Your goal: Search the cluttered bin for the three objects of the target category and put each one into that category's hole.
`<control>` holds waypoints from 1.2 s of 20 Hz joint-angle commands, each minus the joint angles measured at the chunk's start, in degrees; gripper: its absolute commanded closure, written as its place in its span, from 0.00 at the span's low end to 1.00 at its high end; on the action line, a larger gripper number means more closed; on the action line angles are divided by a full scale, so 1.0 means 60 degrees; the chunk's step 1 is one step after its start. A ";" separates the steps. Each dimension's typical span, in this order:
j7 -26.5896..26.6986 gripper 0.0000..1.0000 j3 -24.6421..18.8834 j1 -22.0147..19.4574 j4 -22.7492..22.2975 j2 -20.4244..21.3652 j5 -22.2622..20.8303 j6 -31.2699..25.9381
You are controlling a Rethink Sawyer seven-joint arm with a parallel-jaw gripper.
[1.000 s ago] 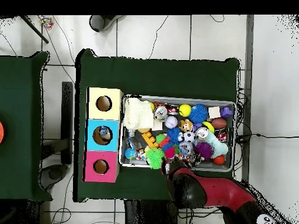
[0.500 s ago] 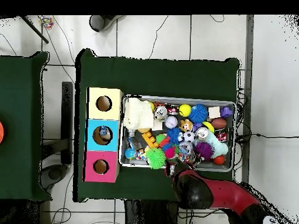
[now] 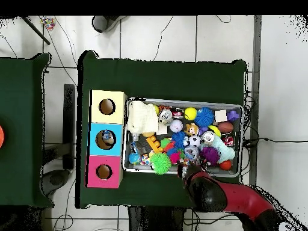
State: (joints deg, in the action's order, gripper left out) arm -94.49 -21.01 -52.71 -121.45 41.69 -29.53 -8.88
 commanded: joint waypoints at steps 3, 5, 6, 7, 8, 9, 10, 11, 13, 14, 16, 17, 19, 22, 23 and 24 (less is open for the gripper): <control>0.0014 0.00 -0.0240 0.0078 0.2011 -0.0394 0.0160 -0.1484; -0.0084 0.00 -0.0181 0.0192 0.2144 -0.0390 0.0208 -0.1585; -0.0120 0.00 -0.0173 0.0233 0.2200 -0.0382 0.0236 -0.1639; -0.0162 0.00 -0.0167 0.0272 0.2239 -0.0378 0.0255 -0.1675; -0.0196 0.00 -0.0171 0.0285 0.2257 -0.0392 0.0262 -0.1686; -0.0227 0.00 -0.0158 0.0312 0.2277 -0.0402 0.0245 -0.1676; -0.0274 0.00 -0.0130 0.0356 0.2307 -0.0411 0.0246 -0.1684; -0.0314 0.00 -0.0104 0.0406 0.2355 -0.0431 0.0241 -0.1685; -0.0409 0.00 -0.0038 0.0514 0.2463 -0.0559 0.0197 -0.1577; -0.0447 0.00 -0.0017 0.0549 0.2517 -0.0655 0.0160 -0.1474; -0.0470 0.00 0.0006 0.0592 0.2593 -0.0783 0.0099 -0.1321; -0.0477 0.00 0.0026 0.0605 0.2614 -0.0823 0.0062 -0.1249; -0.0534 0.00 0.0099 0.0633 0.2562 -0.0839 -0.0016 -0.1082; -0.0771 0.00 0.0315 0.0780 0.2367 -0.0896 -0.0164 -0.0653; -0.0873 0.00 0.0418 0.0870 0.2309 -0.0961 -0.0223 -0.0474; -0.0936 0.00 0.0509 0.0944 0.2264 -0.1053 -0.0293 -0.0307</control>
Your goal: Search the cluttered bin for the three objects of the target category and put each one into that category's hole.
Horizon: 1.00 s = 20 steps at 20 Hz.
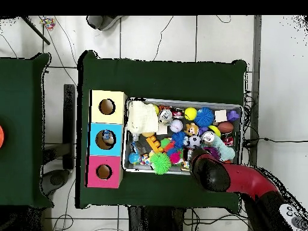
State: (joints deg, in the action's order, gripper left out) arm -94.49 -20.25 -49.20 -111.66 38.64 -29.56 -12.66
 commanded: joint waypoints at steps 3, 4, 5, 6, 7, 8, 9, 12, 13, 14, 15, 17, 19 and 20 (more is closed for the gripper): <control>-0.1027 0.00 0.0666 0.0535 0.0576 -0.1016 -0.0526 0.0847; -0.1019 0.00 0.0745 0.0573 0.0584 -0.1168 -0.0603 0.0984; -0.0990 0.00 0.0807 0.0571 0.0589 -0.1333 -0.0672 0.1127; -0.0958 0.00 0.0865 0.0572 0.0618 -0.1487 -0.0726 0.1263; -0.0948 0.00 0.0922 0.0569 0.0618 -0.1606 -0.0783 0.1419; -0.0909 0.00 0.0914 0.0528 0.0597 -0.1642 -0.0802 0.1484; -0.0871 0.00 0.0906 0.0486 0.0576 -0.1677 -0.0821 0.1549; -0.0759 0.00 0.0920 0.0335 0.0282 -0.1528 -0.0833 0.1692; -0.0719 0.00 0.0928 0.0277 0.0173 -0.1475 -0.0838 0.1732; -0.0676 0.00 0.0926 0.0225 0.0104 -0.1468 -0.0860 0.1801; -0.0644 0.00 0.0937 0.0170 0.0048 -0.1507 -0.0906 0.1898; -0.0624 0.00 0.0967 0.0127 0.0098 -0.1706 -0.1001 0.2095; -0.0665 0.00 0.1023 0.0125 0.0135 -0.1857 -0.1059 0.2250; -0.0683 0.00 0.1010 0.0101 0.0071 -0.1841 -0.1078 0.2287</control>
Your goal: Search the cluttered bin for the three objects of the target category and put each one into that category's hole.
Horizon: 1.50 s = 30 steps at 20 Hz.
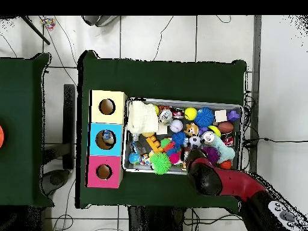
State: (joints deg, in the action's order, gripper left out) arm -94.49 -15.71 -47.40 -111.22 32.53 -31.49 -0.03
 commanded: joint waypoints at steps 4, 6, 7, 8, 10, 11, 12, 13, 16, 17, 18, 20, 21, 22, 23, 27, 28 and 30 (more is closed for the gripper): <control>-0.0758 0.00 0.0278 -0.0235 -0.0375 -0.0515 -0.0739 0.0112; -0.0750 1.00 0.0332 -0.0201 -0.0505 -0.0423 -0.0747 0.0038; -0.0727 1.00 0.0357 -0.0176 -0.0553 -0.0392 -0.0756 -0.0010; -0.0704 1.00 0.0382 -0.0152 -0.0602 -0.0360 -0.0766 -0.0058; -0.0855 1.00 0.0444 -0.0138 -0.0779 -0.0265 -0.0695 0.0101; -0.0931 1.00 0.0482 -0.0104 -0.0827 -0.0195 -0.0646 0.0184; -0.0927 1.00 0.0501 -0.0078 -0.0871 -0.0129 -0.0655 0.0212; -0.0910 1.00 0.0476 -0.0086 -0.0905 -0.0075 -0.0649 0.0195; -0.0835 1.00 0.0419 -0.0137 -0.0955 0.0023 -0.0705 0.0202; -0.0808 1.00 0.0411 -0.0147 -0.0991 0.0073 -0.0720 0.0172; -0.0781 1.00 0.0403 -0.0157 -0.1027 0.0123 -0.0735 0.0143; -0.0755 1.00 0.0402 -0.0172 -0.1047 0.0108 -0.0789 0.0190; -0.0760 1.00 0.0409 -0.0170 -0.1037 0.0069 -0.0817 0.0258; -0.0756 1.00 0.0395 -0.0175 -0.1043 0.0083 -0.0819 0.0269; -0.0748 1.00 0.0354 -0.0196 -0.1062 0.0107 -0.0820 0.0248; -0.0713 1.00 0.0139 -0.0356 -0.1366 0.0472 -0.0770 0.0075; -0.0693 1.00 0.0037 -0.0435 -0.1466 0.0621 -0.0739 0.0003; -0.0628 1.00 -0.0105 -0.0564 -0.1657 0.0891 -0.0681 -0.0178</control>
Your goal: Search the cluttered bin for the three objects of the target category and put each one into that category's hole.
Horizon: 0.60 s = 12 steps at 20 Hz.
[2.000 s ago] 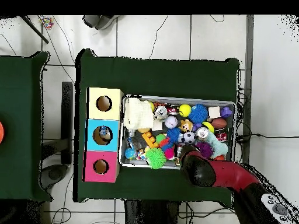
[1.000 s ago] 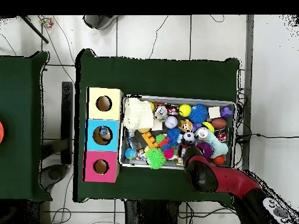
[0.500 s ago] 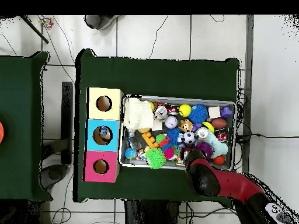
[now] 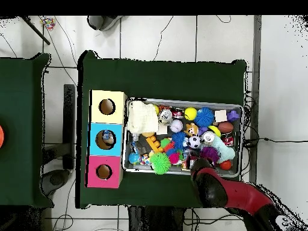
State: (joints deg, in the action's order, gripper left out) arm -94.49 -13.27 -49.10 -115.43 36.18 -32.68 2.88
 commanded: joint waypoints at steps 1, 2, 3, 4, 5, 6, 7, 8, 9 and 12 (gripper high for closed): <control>-0.0584 1.00 -0.0621 -0.0349 -0.1029 0.0435 -0.0414 -0.0803; -0.0540 1.00 -0.0731 -0.0417 -0.1101 0.0588 -0.0344 -0.0941; -0.0509 1.00 -0.0816 -0.0464 -0.1153 0.0684 -0.0297 -0.1031; -0.0486 1.00 -0.0895 -0.0502 -0.1193 0.0757 -0.0257 -0.1094; -0.0471 1.00 -0.0949 -0.0522 -0.1224 0.0818 -0.0216 -0.1150; -0.0466 1.00 -0.0996 -0.0532 -0.1252 0.0871 -0.0175 -0.1196; -0.0462 1.00 -0.1038 -0.0533 -0.1290 0.0951 -0.0118 -0.1263; -0.0452 1.00 -0.1099 -0.0540 -0.1334 0.1066 -0.0035 -0.1367; -0.0457 1.00 -0.1133 -0.0531 -0.1388 0.1165 0.0028 -0.1439; -0.0491 1.00 -0.1245 -0.0496 -0.1555 0.1501 0.0222 -0.1649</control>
State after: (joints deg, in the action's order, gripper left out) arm -94.49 -14.33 -52.03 -121.50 41.89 -32.69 1.32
